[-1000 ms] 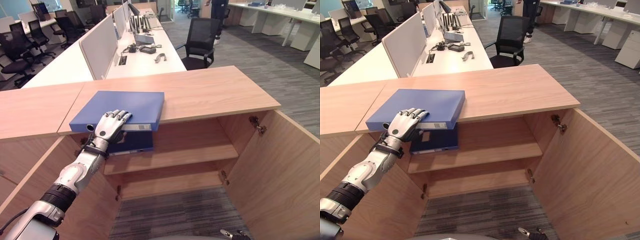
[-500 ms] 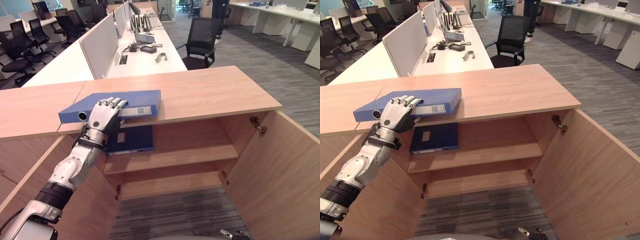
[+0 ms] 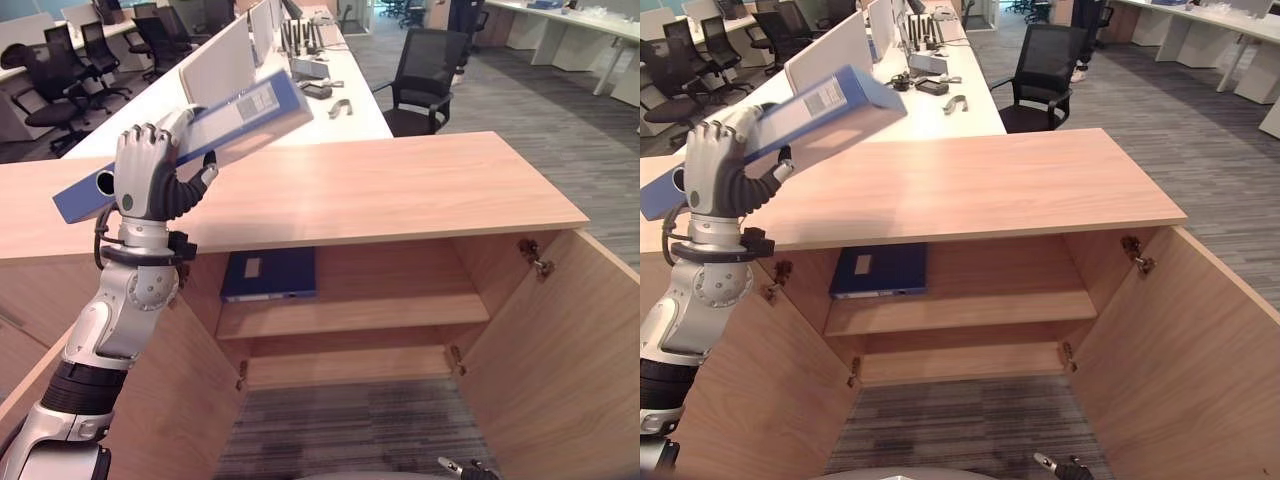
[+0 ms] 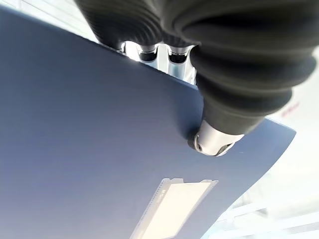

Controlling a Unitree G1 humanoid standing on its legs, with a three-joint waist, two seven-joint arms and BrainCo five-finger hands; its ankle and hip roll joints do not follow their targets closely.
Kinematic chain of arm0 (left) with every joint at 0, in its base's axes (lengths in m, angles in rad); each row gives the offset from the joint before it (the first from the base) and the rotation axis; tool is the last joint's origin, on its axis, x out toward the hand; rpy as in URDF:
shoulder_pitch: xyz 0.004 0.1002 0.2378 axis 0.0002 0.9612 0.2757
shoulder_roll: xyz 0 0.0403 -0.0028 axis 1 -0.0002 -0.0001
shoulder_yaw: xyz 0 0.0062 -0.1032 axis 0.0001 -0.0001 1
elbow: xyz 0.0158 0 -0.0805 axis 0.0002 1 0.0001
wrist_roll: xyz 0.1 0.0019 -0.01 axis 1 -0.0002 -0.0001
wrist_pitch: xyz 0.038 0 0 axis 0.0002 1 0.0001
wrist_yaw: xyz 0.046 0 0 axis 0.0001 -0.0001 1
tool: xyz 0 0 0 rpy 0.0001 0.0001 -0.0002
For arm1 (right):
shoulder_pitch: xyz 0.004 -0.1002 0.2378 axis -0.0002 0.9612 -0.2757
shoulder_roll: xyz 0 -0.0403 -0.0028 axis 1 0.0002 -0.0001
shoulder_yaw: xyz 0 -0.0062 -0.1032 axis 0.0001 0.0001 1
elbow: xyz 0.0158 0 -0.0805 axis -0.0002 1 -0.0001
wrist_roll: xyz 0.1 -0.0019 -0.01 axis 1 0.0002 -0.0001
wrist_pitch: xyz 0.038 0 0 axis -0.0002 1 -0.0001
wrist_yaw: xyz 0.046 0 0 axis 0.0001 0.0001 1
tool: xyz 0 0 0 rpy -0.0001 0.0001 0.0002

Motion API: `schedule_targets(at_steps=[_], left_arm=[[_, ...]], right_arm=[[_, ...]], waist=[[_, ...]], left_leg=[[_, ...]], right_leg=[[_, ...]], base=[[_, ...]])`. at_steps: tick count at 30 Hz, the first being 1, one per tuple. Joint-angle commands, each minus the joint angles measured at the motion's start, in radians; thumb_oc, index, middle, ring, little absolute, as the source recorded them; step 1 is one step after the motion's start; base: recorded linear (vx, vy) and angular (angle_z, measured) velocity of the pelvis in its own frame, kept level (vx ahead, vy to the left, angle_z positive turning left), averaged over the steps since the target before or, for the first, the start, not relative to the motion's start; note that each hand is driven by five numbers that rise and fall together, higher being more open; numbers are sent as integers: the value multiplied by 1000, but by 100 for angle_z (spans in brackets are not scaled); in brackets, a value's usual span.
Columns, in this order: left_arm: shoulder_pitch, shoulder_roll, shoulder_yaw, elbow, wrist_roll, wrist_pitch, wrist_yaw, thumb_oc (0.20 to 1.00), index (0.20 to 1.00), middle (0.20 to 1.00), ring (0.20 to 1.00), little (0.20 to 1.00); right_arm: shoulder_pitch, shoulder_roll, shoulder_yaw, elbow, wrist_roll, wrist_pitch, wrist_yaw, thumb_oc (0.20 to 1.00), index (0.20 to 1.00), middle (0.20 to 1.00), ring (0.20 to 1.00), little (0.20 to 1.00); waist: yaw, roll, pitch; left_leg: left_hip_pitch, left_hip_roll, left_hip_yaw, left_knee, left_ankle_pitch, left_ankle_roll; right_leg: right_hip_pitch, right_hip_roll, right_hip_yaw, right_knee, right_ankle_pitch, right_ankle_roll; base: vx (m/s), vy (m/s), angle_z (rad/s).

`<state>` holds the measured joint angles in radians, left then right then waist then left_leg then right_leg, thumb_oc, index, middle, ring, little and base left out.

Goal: Put the empty folder in the office cabinet

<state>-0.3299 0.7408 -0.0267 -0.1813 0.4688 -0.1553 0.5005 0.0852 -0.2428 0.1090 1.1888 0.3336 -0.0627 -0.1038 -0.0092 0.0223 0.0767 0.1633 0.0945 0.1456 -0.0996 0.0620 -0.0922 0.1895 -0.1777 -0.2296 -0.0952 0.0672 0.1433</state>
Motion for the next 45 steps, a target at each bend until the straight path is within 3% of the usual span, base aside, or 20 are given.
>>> schedule_targets(at_steps=[1, 9, 21, 34, 45], left_arm=[[-131, -26, 86, -53, -217, -95, 17, 200, 200, 200, 200, 200], [-69, -117, 128, -150, -698, -210, -173, 200, 200, 200, 200, 200], [77, -200, 173, -181, -1111, -204, -379, 200, 200, 200, 200, 200], [229, -267, 178, -144, -1214, -155, -425, 200, 200, 200, 200, 200], [292, -267, 180, -90, -1143, -112, -469, 200, 200, 200, 200, 200]], right_arm=[[-98, 11, 14, 55, 15, -15, 20, 1000, 1000, 1000, 1000, 1000], [-97, 2, 11, 35, 38, -6, 50, 1000, 1000, 1000, 1000, 1000], [-105, -5, 4, 19, 52, 7, 79, 1000, 1000, 1000, 1000, 1000], [-125, 8, 6, -58, 120, -3, 99, 1000, 1000, 1000, 1000, 1000], [-97, -131, 58, -663, 136, -30, 203, 1000, 1000, 1000, 1000, 1000]], waist=[[11, 14, 21], [18, 18, 25], [35, 20, 34], [52, 11, 42], [58, -7, 47]], left_leg=[[29, 5, -36, 12, -98, -15], [31, 8, -47, 12, -98, -14], [32, 8, -59, 12, -101, -11], [30, 7, -63, 12, -102, -7], [28, 6, -57, 12, -101, -3]], right_leg=[[21, 29, -4, 10, -103, 16], [28, 32, -9, 12, -108, 10], [37, 35, -12, 13, -115, 1], [38, 36, -13, 14, -114, -1], [30, 29, -14, 17, -107, 0]], base=[[2, -20, 7], [0, -3, 1], [1, 0, 1], [-1, 1, 3], [0, 0, 0]])
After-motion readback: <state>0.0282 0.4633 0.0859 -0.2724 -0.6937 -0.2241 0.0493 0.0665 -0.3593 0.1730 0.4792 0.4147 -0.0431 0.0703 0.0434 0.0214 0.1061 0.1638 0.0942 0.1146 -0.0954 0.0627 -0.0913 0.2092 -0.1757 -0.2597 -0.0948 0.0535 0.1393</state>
